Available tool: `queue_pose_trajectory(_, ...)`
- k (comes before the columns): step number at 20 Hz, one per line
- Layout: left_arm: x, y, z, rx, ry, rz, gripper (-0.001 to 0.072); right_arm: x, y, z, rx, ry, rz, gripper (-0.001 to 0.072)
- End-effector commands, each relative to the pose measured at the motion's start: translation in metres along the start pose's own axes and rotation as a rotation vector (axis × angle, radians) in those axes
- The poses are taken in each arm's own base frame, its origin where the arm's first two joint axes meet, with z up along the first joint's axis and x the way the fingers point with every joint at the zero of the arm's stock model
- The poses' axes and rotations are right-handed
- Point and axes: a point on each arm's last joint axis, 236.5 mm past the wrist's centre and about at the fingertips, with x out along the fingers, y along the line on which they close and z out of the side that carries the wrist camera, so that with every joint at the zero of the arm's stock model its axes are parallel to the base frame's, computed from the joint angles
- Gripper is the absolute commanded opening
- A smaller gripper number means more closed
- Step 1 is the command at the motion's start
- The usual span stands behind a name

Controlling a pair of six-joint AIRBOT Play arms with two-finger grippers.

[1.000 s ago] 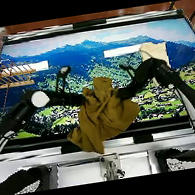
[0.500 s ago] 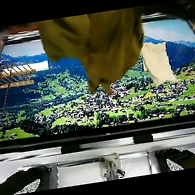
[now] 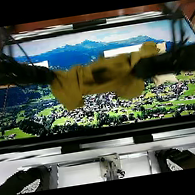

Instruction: Fold the shirts.

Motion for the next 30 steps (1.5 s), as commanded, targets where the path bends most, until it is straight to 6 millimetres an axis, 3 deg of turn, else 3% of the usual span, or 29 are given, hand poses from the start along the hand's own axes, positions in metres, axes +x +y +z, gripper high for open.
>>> queue_pose_trajectory(1, 0.091, 0.030, -0.132, -0.178, 0.330, 0.050, 0.0053, 0.078, -0.033, -0.129, 0.236, 0.365, 0.017, 0.0085)
queue_pose_trajectory(2, 0.107, 0.025, -0.155, -0.225, 0.364, 0.020, 0.0053, 0.096, -0.039, -0.150, 0.290, 0.387, 0.025, 0.0086)
queue_pose_trajectory(4, 0.122, 0.017, -0.180, -0.285, 0.396, -0.024, 0.0053, 0.113, -0.048, -0.166, 0.338, 0.381, 0.016, 0.0089)
queue_pose_trajectory(5, 0.123, 0.016, -0.182, -0.287, 0.399, -0.026, 0.0053, 0.115, -0.049, -0.161, 0.338, 0.361, 0.013, 0.0191)
queue_pose_trajectory(6, 0.121, 0.017, -0.178, -0.270, 0.390, -0.030, 0.0053, 0.112, -0.049, -0.153, 0.319, 0.342, 0.014, 0.0480)
queue_pose_trajectory(7, 0.117, 0.019, -0.173, -0.243, 0.384, -0.027, 0.0053, 0.107, -0.046, -0.140, 0.265, 0.313, 0.020, 0.0613)
queue_pose_trajectory(8, 0.110, 0.027, -0.169, -0.216, 0.388, -0.009, 0.0056, 0.099, -0.045, -0.119, 0.225, 0.268, 0.012, 0.0614)
queue_pose_trajectory(9, 0.101, 0.042, -0.161, -0.179, 0.385, 0.034, 0.0135, 0.088, -0.046, -0.094, 0.179, 0.204, -0.012, 0.0614)
queue_pose_trajectory(11, 0.078, 0.082, -0.134, -0.129, 0.340, 0.157, 0.0650, 0.059, -0.057, -0.033, 0.114, 0.028, -0.112, 0.0614)
queue_pose_trajectory(12, 0.067, 0.097, -0.115, -0.137, 0.289, 0.192, 0.0720, 0.040, -0.067, 0.000, 0.118, -0.085, -0.182, 0.0614)
queue_pose_trajectory(13, 0.058, 0.104, -0.094, -0.159, 0.228, 0.197, 0.0720, 0.022, -0.078, 0.028, 0.121, -0.186, -0.233, 0.0631)
queue_pose_trajectory(15, 0.058, 0.092, -0.064, -0.207, 0.134, 0.123, 0.0720, 0.004, -0.104, 0.054, 0.165, -0.266, -0.289, 0.0631)
queue_pose_trajectory(18, 0.094, 0.042, -0.051, -0.253, 0.125, -0.076, 0.0720, 0.026, -0.158, 0.039, 0.296, -0.167, -0.336, 0.0631)
queue_pose_trajectory(20, 0.136, 0.019, -0.064, -0.245, 0.203, -0.123, 0.0720, 0.057, -0.180, 0.010, 0.377, -0.009, -0.313, 0.0649)
queue_pose_trajectory(24, 0.204, 0.004, -0.118, -0.235, 0.414, -0.129, 0.0720, 0.117, -0.164, -0.038, 0.410, 0.271, -0.142, 0.0672)
queue_pose_trajectory(26, 0.222, 0.002, -0.134, -0.250, 0.465, -0.132, 0.0719, 0.142, -0.152, -0.050, 0.377, 0.344, -0.110, 0.0672)
queue_pose_trajectory(28, 0.231, 0.001, -0.137, -0.275, 0.471, -0.141, 0.0705, 0.160, -0.146, -0.061, 0.342, 0.400, -0.094, 0.0672)
queue_pose_trajectory(29, 0.234, 0.001, -0.134, -0.280, 0.459, -0.140, 0.0665, 0.166, -0.144, -0.065, 0.350, 0.419, -0.086, 0.0671)
queue_pose_trajectory(30, 0.236, 0.002, -0.131, -0.284, 0.442, -0.140, 0.0507, 0.172, -0.140, -0.067, 0.379, 0.430, -0.058, 0.0670)
